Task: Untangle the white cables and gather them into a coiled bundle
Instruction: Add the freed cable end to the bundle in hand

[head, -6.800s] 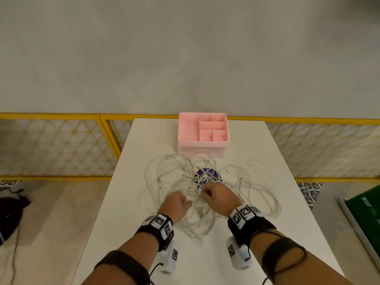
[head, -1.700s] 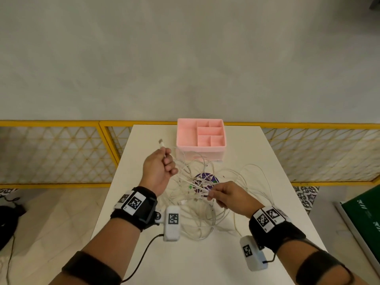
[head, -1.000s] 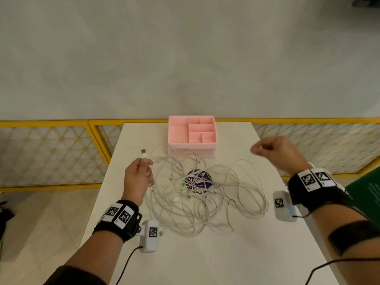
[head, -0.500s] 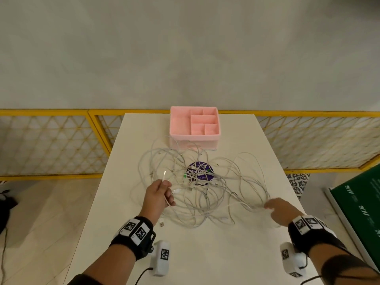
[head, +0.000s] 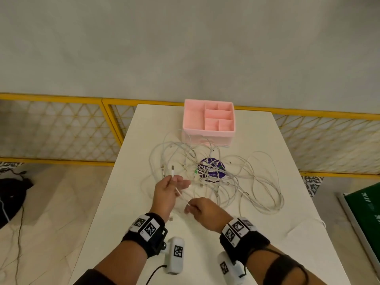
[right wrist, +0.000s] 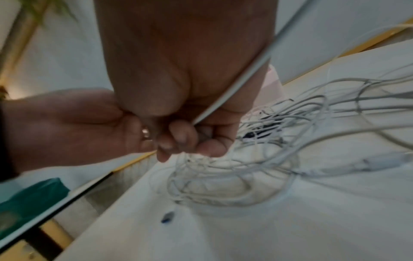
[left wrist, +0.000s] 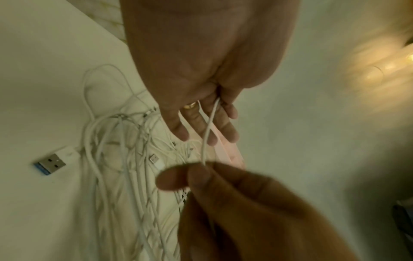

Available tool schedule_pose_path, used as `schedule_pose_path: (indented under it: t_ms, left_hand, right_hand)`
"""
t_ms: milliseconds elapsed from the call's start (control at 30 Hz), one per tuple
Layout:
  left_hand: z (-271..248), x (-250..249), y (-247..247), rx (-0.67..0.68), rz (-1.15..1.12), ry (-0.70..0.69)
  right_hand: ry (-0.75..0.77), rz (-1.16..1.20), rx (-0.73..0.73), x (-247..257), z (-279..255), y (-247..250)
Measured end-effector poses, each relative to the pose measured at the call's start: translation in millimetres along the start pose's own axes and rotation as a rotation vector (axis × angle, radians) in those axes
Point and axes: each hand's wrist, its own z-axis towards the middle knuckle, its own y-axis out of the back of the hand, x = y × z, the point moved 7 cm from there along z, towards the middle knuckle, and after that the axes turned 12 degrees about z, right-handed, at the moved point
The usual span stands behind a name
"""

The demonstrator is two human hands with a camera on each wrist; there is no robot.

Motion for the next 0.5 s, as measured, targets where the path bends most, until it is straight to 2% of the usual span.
schedule_pose_path:
  t_ms: [100,200,267,367,500]
  left_hand:
    - [2,11,13,-0.023,-0.306,0.096]
    - [9,14,26,-0.088,-0.426,0.144]
    - [13,14,30,-0.099,-0.427,0.135]
    - [18,11,24,-0.068,-0.333,0.095]
    - [20,12,13,-0.022,-0.267,0.069]
  right_hand:
    - [-0.054,-0.02,-0.062,-26,1,23]
    - [-0.133,-0.065,-0.074,-59,5,44]
    - [-0.213,0.005,-0.137,-82,11,57]
    - [-0.316,0.271,-0.275,-100,22,67]
    - [-0.376,0.354,-0.433,-101,39,72]
